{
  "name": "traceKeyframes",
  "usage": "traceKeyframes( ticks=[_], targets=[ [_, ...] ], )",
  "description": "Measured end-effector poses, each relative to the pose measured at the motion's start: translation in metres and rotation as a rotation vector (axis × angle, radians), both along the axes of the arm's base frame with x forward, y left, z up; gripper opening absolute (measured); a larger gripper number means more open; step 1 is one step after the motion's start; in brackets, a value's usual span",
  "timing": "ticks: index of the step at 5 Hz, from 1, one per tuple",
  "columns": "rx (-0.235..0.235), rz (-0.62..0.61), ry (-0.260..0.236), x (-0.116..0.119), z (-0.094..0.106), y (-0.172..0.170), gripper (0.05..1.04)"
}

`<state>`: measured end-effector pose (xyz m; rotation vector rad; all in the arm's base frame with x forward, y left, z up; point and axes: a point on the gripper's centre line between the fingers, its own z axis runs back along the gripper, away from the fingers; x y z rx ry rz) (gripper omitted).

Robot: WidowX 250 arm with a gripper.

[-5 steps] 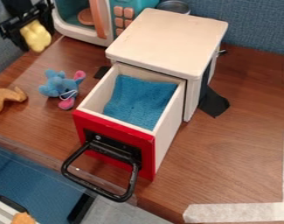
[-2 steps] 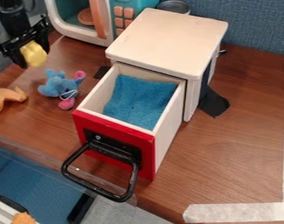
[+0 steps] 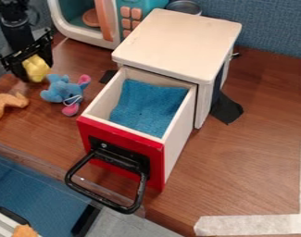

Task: Move the yellow toy to the left middle of the table

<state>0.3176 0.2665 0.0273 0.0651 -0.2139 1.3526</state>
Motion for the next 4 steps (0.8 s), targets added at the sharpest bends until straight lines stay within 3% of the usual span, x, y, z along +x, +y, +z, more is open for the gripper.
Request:
traceKeyframes(
  ticks=[1, 3, 4],
  targets=[
    [0.009, 0.000, -0.003, 0.001, 0.000, 0.001, 0.868],
    [0.002, 0.006, 0.014, -0.002, -0.001, 0.000, 1.007],
    [0.006, 0.016, 0.001, -0.004, 0.014, -0.001, 1.002]
  ],
)
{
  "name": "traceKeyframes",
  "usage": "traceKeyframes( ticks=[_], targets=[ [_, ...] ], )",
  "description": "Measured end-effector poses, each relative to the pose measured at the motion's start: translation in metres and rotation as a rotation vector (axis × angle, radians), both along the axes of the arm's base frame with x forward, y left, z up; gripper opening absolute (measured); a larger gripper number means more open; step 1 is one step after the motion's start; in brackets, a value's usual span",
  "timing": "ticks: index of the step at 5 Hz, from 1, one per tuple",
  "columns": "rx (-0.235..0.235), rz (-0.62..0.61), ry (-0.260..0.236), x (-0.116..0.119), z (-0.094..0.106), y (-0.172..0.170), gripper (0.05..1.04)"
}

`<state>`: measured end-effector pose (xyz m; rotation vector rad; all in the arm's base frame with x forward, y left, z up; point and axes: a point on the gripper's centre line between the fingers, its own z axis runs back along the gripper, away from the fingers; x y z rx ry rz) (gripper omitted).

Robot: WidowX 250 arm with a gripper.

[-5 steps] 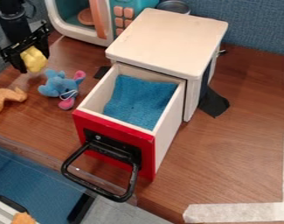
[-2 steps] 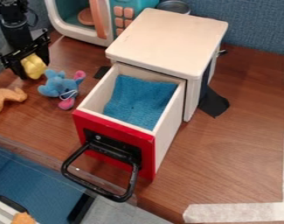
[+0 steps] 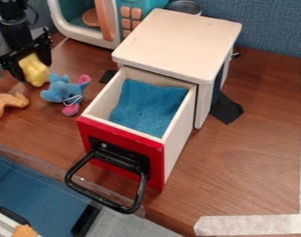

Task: Move the yellow toy to the left middle of the table

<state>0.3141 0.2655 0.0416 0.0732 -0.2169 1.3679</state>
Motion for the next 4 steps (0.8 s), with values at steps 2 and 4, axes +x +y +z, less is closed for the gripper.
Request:
traceKeyframes(
  ticks=[2, 4],
  targets=[
    [-0.036, -0.025, -0.010, -0.011, 0.041, -0.018, 0.999],
    [-0.042, -0.191, 0.017, -0.027, 0.060, -0.071, 0.999]
  ],
)
